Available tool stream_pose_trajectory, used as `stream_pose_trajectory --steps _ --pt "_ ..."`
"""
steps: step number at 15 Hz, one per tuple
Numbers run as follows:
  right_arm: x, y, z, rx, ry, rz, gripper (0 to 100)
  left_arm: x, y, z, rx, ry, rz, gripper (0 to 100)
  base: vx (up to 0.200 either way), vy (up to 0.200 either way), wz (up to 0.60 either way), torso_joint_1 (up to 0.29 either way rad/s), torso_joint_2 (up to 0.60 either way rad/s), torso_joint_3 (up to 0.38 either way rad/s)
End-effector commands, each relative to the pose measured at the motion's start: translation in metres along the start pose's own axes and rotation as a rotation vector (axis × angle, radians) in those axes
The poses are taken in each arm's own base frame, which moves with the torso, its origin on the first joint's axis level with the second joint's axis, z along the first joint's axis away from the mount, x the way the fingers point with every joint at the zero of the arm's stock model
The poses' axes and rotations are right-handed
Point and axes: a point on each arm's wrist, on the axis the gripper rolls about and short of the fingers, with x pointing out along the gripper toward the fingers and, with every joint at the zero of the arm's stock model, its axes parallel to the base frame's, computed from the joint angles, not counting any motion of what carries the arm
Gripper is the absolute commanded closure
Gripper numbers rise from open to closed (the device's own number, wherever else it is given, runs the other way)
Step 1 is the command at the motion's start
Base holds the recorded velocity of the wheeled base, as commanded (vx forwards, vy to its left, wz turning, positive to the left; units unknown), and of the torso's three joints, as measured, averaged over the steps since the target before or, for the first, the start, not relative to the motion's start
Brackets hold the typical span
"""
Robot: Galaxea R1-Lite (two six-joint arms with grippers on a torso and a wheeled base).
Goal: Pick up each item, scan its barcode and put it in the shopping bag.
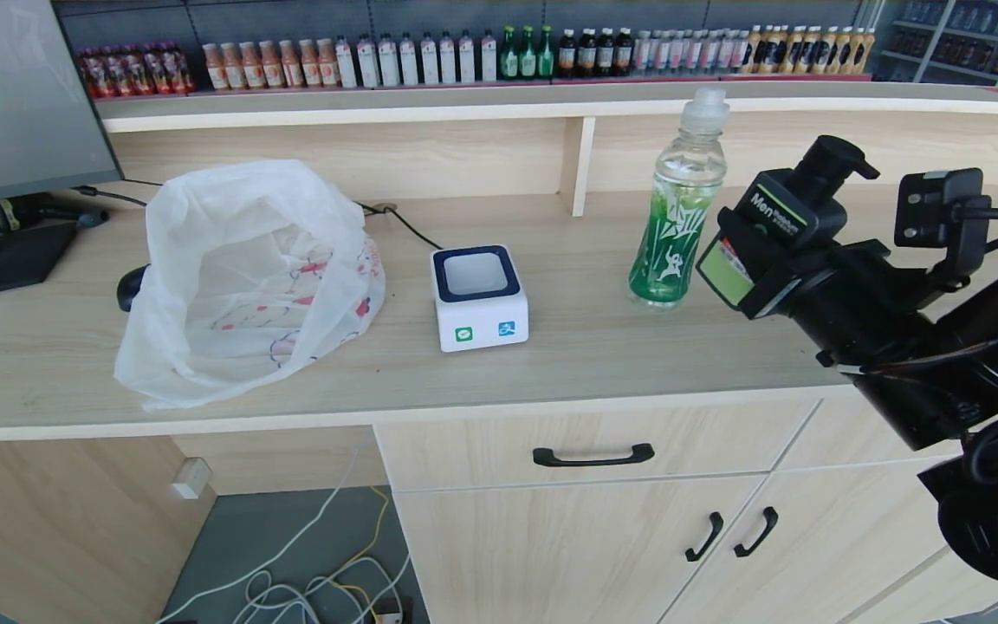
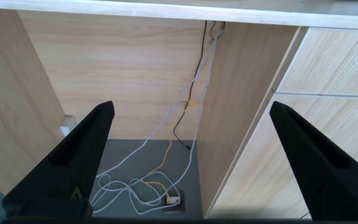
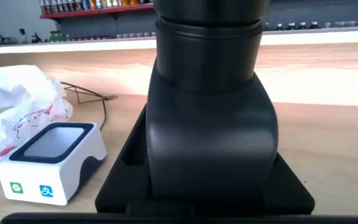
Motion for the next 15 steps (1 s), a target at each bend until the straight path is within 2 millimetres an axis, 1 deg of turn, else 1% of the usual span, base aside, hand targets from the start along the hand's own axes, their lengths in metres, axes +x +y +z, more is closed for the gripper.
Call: stream_pose_trajectory --steps 1,4,8,9,10,15 --pt "-0.001 -0.002 -0.002 -0.011 0.006 -0.006 100 0.0 0.0 0.0 0.0 -0.001 0.0 0 0.0 0.0 0.0 0.0 0.0 0.0" --pt "0.004 -0.001 -0.008 -0.016 0.016 -0.002 100 0.0 0.0 0.0 0.0 -0.001 0.0 0 0.0 0.0 0.0 0.0 0.0 0.0" --pt "0.0 -0.001 -0.002 -0.015 0.004 -0.004 100 0.0 0.0 0.0 -0.003 -0.001 0.0 0 0.0 0.2 0.0 -0.002 0.0 0.002" --pt "-0.006 0.0 -0.002 -0.012 0.018 -0.003 100 0.0 0.0 0.0 -0.003 -0.001 0.0 0 0.0 0.2 0.0 0.017 0.01 -0.002" --pt "-0.008 -0.001 -0.001 -0.013 0.021 -0.004 100 0.0 0.0 0.0 -0.003 -0.001 0.0 0 0.0 0.2 0.0 0.012 0.0 -0.002" --pt "-0.01 -0.001 0.007 -0.012 -0.002 -0.005 100 0.0 0.0 0.0 -0.003 -0.001 0.0 0 0.0 0.2 0.0 0.0 0.0 0.001"
